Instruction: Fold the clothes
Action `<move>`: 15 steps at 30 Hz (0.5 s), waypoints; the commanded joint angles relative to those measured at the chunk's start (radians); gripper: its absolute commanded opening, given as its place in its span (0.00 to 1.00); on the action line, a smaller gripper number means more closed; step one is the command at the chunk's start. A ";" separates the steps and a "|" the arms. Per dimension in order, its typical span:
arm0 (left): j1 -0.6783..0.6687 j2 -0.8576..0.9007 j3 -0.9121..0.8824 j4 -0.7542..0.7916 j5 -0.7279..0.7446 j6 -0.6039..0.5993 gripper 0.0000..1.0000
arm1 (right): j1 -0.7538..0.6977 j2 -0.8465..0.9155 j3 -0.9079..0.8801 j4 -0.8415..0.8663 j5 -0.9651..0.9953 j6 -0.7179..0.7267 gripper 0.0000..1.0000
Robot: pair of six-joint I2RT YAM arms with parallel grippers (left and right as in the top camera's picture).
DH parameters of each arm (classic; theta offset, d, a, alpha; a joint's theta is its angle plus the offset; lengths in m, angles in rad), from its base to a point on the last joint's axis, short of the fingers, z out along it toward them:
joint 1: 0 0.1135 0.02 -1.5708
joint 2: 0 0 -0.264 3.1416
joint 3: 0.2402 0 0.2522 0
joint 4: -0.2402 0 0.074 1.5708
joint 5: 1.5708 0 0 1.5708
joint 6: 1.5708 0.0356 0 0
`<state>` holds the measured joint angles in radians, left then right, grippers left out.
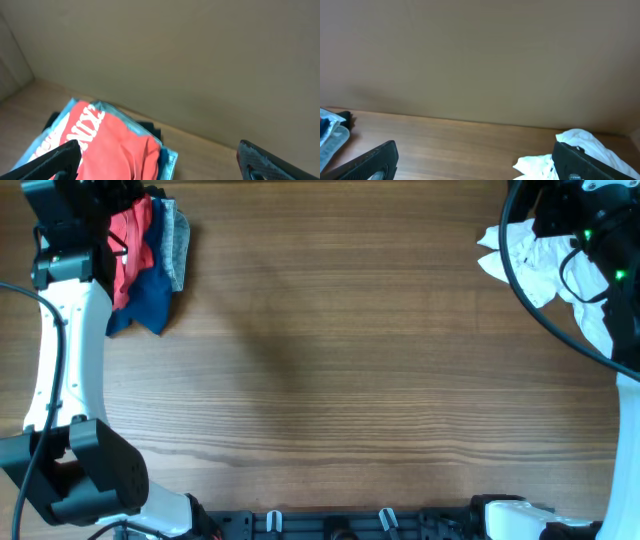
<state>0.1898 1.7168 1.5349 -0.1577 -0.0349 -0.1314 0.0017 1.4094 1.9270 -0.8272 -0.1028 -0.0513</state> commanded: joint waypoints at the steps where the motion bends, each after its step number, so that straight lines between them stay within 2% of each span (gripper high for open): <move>1: 0.003 0.007 -0.004 -0.058 0.008 0.019 1.00 | 0.006 0.030 -0.002 -0.004 0.022 -0.013 1.00; 6: 0.003 0.007 -0.004 -0.161 0.008 0.019 1.00 | 0.006 0.040 -0.003 -0.065 0.052 -0.098 1.00; 10: 0.003 0.007 -0.004 -0.242 0.008 0.019 1.00 | 0.006 0.040 -0.003 -0.158 0.052 -0.107 1.00; 13: 0.003 0.007 -0.004 -0.291 0.008 0.019 1.00 | 0.006 0.036 -0.006 -0.126 0.062 -0.106 1.00; 15: 0.003 0.007 -0.004 -0.329 0.008 0.019 1.00 | 0.008 -0.007 -0.055 -0.045 0.029 -0.103 1.00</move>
<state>0.1898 1.7176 1.5349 -0.4553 -0.0349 -0.1314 0.0017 1.4433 1.9194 -0.9413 -0.0654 -0.1371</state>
